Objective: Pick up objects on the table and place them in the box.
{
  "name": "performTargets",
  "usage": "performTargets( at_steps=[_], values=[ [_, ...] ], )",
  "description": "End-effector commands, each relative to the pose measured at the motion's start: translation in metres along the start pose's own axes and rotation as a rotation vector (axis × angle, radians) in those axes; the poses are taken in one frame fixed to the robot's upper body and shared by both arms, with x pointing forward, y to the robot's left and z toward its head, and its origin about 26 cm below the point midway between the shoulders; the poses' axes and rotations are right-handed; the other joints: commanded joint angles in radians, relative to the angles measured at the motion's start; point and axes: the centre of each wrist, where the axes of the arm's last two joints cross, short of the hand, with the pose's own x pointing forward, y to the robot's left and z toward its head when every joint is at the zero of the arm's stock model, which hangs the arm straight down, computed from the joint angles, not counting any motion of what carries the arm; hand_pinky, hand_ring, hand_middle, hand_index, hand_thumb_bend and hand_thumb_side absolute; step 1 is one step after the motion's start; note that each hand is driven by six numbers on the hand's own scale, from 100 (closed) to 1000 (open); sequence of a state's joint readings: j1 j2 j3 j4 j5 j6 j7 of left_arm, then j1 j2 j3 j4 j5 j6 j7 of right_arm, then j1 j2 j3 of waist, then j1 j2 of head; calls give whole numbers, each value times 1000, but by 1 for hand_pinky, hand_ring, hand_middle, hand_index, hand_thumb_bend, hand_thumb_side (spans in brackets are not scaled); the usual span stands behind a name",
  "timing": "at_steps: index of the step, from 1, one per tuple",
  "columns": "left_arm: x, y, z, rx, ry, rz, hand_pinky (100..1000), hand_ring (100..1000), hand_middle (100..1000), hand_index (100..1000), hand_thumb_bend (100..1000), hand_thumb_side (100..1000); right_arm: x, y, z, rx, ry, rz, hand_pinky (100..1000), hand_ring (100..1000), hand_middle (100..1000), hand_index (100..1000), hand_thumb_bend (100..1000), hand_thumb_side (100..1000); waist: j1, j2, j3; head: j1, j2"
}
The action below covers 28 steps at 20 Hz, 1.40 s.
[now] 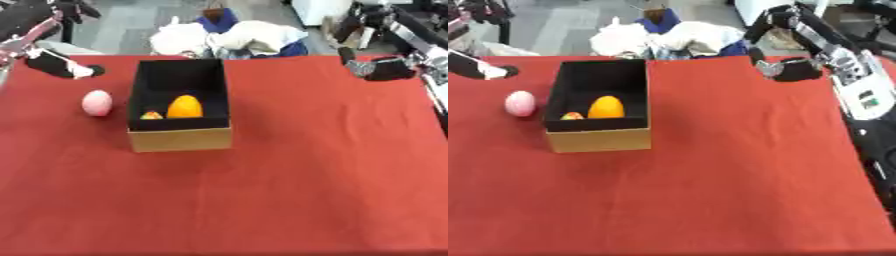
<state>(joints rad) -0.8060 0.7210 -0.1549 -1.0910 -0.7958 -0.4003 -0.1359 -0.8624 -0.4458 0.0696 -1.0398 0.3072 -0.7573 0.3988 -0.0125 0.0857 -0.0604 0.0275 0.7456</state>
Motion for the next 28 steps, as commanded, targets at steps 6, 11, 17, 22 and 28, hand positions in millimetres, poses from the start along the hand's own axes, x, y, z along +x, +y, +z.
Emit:
performTargets(
  at_steps=[6, 11, 17, 22, 28],
  values=[
    [-29, -5, 14, -183, 50, -63, 646, 653, 715, 834, 487, 361, 1, -19, 2, 143, -126, 112, 687, 603, 587, 691, 100, 100, -3, -13, 1, -2, -5],
    [-35, -21, 15, -257, 69, -65, 641, 656, 704, 828, 474, 377, 1, -18, 1, 143, -129, 110, 687, 603, 587, 691, 100, 100, -4, -10, -1, 0, -6],
    [-40, -41, 18, -282, 111, -50, 630, 644, 690, 818, 441, 368, 1, -18, 0, 140, -132, 107, 687, 602, 585, 690, 100, 100, -5, -4, -6, 4, -6],
    [-40, -54, 19, -269, 143, -40, 618, 633, 680, 814, 410, 348, 2, -18, -1, 138, -136, 106, 687, 601, 584, 690, 100, 100, -6, 3, -13, 8, -10],
    [-37, -64, 18, -195, 174, -31, 605, 620, 668, 809, 380, 312, 2, -19, -3, 136, -141, 107, 687, 600, 582, 689, 100, 100, -8, 15, -23, 13, -15]
  ],
)
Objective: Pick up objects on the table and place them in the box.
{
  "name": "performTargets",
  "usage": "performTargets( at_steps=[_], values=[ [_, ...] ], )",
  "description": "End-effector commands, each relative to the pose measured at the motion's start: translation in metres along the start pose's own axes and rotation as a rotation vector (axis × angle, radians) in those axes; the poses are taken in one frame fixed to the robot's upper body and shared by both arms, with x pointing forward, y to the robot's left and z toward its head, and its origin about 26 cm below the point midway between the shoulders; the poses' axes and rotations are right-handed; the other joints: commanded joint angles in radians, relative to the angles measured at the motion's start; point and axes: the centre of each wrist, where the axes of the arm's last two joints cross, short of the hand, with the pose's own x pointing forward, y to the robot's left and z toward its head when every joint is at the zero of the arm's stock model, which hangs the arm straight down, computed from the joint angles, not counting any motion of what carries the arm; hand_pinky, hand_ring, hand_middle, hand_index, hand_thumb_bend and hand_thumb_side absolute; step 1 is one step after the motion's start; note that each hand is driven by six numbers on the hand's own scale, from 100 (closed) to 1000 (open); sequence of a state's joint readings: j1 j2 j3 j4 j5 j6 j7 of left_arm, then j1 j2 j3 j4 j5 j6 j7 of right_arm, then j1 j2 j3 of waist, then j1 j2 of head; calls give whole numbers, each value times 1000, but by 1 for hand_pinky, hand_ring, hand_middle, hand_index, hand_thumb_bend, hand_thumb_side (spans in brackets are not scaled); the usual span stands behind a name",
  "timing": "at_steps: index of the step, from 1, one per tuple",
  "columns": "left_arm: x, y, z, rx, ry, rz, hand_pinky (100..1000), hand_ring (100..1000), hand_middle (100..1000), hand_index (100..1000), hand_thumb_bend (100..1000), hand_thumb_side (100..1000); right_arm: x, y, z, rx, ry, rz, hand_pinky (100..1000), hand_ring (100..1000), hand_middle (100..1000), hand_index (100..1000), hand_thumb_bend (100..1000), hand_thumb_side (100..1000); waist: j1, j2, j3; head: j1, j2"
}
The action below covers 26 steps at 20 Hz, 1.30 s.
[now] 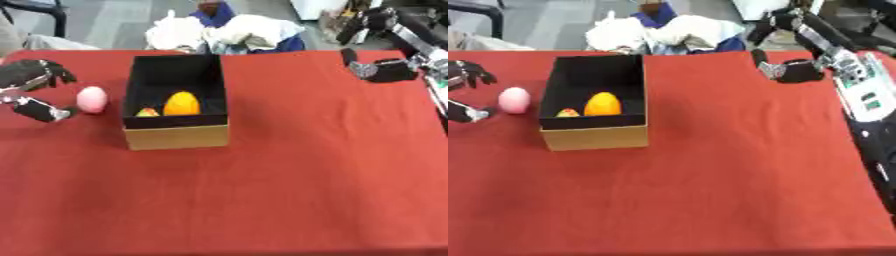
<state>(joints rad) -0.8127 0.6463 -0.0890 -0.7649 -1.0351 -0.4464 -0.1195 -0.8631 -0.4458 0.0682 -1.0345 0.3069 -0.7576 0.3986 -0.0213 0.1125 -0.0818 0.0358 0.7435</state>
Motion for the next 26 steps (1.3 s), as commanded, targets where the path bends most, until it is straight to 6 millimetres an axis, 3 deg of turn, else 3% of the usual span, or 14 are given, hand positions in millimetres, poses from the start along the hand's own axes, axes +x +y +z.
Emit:
performTargets(
  at_steps=[1, 10, 17, 22, 26],
  values=[
    [-5, 13, 0, 74, 29, -15, 607, 621, 670, 809, 383, 314, 3, -20, -4, 136, -146, 109, 687, 600, 582, 689, 100, 100, 0, -10, -4, 5, -13],
    [-7, 3, -1, 31, 84, -22, 629, 640, 696, 823, 372, 338, 5, -22, -7, 134, -154, 112, 687, 599, 579, 688, 100, 100, -4, 11, -20, 13, -23],
    [-7, -1, -1, 93, 140, -29, 604, 617, 682, 812, 367, 316, 5, -23, -7, 133, -155, 113, 688, 599, 578, 687, 100, 100, -6, 24, -30, 16, -31],
    [-5, -7, -1, 163, 153, -24, 512, 537, 580, 723, 344, 277, 4, -24, -7, 132, -154, 110, 688, 599, 578, 687, 100, 100, -6, 29, -32, 19, -45],
    [-4, -9, -2, 199, 143, -12, 425, 439, 456, 558, 306, 236, 4, -23, -6, 132, -152, 108, 689, 599, 577, 687, 100, 100, -5, 29, -31, 19, -43]
  ],
)
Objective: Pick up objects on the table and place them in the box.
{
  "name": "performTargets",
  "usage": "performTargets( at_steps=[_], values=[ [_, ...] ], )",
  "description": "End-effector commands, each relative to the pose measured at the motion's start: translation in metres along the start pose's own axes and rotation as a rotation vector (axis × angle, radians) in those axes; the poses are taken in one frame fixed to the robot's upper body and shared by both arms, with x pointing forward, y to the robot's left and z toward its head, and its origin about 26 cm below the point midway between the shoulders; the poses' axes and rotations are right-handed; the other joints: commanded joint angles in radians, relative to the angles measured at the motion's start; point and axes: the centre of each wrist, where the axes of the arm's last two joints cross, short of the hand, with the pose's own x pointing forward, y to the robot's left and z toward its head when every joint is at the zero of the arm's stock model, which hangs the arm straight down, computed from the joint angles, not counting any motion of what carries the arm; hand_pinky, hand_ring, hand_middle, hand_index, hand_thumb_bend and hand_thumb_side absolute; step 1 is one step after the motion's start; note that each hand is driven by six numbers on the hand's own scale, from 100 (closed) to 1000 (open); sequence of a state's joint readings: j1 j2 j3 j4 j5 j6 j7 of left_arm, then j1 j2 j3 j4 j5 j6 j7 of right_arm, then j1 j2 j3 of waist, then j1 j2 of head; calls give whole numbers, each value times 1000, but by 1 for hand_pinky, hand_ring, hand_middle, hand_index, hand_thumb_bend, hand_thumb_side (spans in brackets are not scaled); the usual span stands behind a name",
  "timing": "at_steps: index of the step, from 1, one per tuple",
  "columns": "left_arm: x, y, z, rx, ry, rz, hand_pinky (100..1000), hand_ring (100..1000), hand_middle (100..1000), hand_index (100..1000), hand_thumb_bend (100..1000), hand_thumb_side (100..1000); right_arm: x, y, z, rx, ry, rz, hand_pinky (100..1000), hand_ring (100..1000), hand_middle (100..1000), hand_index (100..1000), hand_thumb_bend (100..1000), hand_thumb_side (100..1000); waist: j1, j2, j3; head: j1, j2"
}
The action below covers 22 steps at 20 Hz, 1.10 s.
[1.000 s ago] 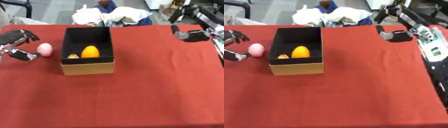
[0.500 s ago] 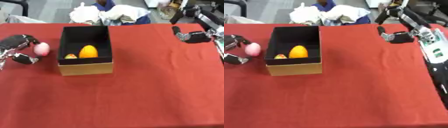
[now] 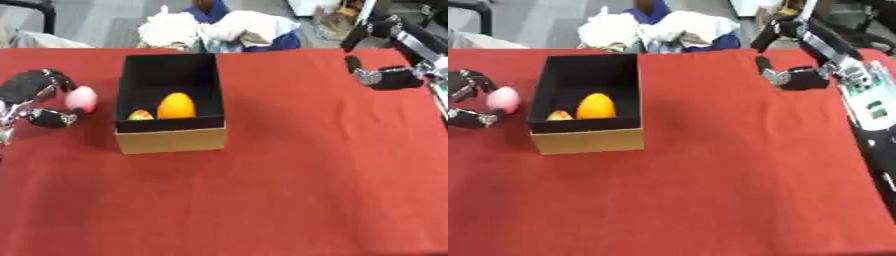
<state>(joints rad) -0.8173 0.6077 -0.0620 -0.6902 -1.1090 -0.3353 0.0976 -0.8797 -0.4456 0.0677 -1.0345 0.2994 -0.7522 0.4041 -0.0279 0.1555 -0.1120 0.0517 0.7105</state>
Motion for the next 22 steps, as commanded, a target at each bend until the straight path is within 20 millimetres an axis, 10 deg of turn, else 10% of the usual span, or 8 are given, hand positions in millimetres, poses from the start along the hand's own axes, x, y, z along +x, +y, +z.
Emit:
performTargets(
  at_steps=[1, 7, 22],
  values=[
    [-6, 13, -1, 67, 3, -4, 395, 411, 418, 517, 291, 224, 2, -18, 0, 137, -143, 104, 689, 598, 577, 686, 100, 100, 2, -15, -1, 2, -9],
    [-4, 18, -2, 147, -12, 34, 292, 340, 260, 365, 240, 176, 2, -17, 1, 135, -142, 100, 689, 599, 577, 686, 100, 100, 3, -20, 1, 1, -4],
    [36, 96, -23, 363, -239, 174, 285, 345, 265, 357, 198, 100, 0, -10, 3, 145, -137, 83, 689, 600, 577, 686, 100, 100, 8, -47, 10, 3, 4]
  ],
)
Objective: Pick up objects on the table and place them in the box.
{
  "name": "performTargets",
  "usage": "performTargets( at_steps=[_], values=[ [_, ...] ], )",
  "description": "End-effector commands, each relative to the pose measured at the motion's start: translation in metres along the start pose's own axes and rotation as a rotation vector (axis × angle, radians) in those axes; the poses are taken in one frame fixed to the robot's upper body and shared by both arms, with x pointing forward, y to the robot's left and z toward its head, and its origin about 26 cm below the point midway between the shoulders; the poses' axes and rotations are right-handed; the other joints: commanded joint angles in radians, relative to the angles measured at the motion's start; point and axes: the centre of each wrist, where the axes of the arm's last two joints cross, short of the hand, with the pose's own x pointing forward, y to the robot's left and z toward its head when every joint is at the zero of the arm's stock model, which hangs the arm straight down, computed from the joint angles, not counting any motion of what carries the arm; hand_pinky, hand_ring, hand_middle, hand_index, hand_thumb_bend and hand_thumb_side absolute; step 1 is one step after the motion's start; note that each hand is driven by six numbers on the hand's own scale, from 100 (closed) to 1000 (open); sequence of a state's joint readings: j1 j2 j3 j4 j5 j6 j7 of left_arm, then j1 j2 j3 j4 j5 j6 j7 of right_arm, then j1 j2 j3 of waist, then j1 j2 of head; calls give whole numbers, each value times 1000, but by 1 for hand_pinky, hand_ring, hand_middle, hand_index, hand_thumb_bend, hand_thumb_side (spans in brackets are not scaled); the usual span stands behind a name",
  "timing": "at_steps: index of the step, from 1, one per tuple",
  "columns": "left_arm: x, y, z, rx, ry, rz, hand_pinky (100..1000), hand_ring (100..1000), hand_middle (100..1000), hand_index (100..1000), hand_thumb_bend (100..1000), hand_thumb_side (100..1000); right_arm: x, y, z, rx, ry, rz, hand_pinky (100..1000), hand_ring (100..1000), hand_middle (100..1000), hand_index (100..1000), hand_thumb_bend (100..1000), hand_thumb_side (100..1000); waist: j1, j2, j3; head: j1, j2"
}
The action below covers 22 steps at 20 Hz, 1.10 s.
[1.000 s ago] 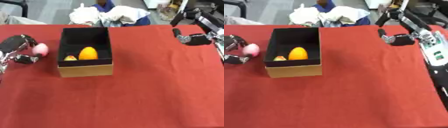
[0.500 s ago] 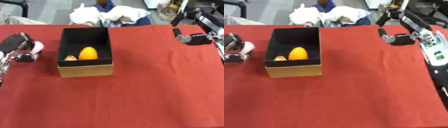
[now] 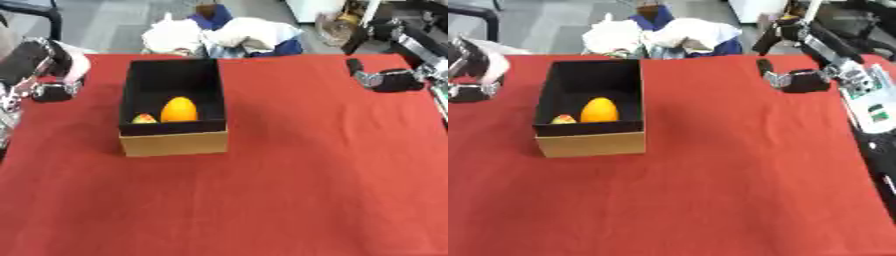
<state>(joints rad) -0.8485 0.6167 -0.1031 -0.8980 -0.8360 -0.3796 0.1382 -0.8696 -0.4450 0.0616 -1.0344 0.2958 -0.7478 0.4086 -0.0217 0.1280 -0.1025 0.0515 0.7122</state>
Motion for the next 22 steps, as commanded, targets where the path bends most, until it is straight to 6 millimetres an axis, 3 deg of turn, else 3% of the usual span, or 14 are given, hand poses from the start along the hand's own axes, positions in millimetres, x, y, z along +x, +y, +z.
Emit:
performTargets(
  at_steps=[1, 6, 12, 17, 19, 22],
  values=[
    [17, 33, -19, 57, -107, 12, 288, 347, 267, 359, 201, 100, 2, -11, -1, 148, -150, 92, 690, 600, 577, 687, 100, 100, 2, -21, 0, 4, 2],
    [53, 35, -35, 5, -266, 44, 313, 361, 285, 384, 209, 100, 3, -7, -4, 157, -159, 81, 690, 600, 578, 687, 100, 100, 2, -25, -4, 6, 3],
    [80, 16, -42, -120, -393, 38, 366, 396, 325, 430, 183, 166, 3, -4, -7, 165, -168, 69, 691, 599, 575, 686, 100, 100, 3, -26, -9, 10, 3],
    [86, -6, -39, -253, -438, 17, 455, 467, 435, 530, 140, 221, 2, -3, -5, 172, -167, 57, 692, 600, 576, 687, 100, 100, 1, -25, -12, 13, 3],
    [85, -12, -37, -298, -446, 10, 461, 470, 440, 536, 144, 223, 1, -3, -3, 175, -164, 55, 693, 600, 577, 687, 100, 100, 0, -25, -12, 12, 3],
    [82, -18, -34, -358, -445, -5, 541, 540, 533, 657, 134, 257, 0, -3, -1, 177, -158, 52, 692, 600, 576, 687, 100, 100, 0, -25, -10, 10, 4]
  ],
)
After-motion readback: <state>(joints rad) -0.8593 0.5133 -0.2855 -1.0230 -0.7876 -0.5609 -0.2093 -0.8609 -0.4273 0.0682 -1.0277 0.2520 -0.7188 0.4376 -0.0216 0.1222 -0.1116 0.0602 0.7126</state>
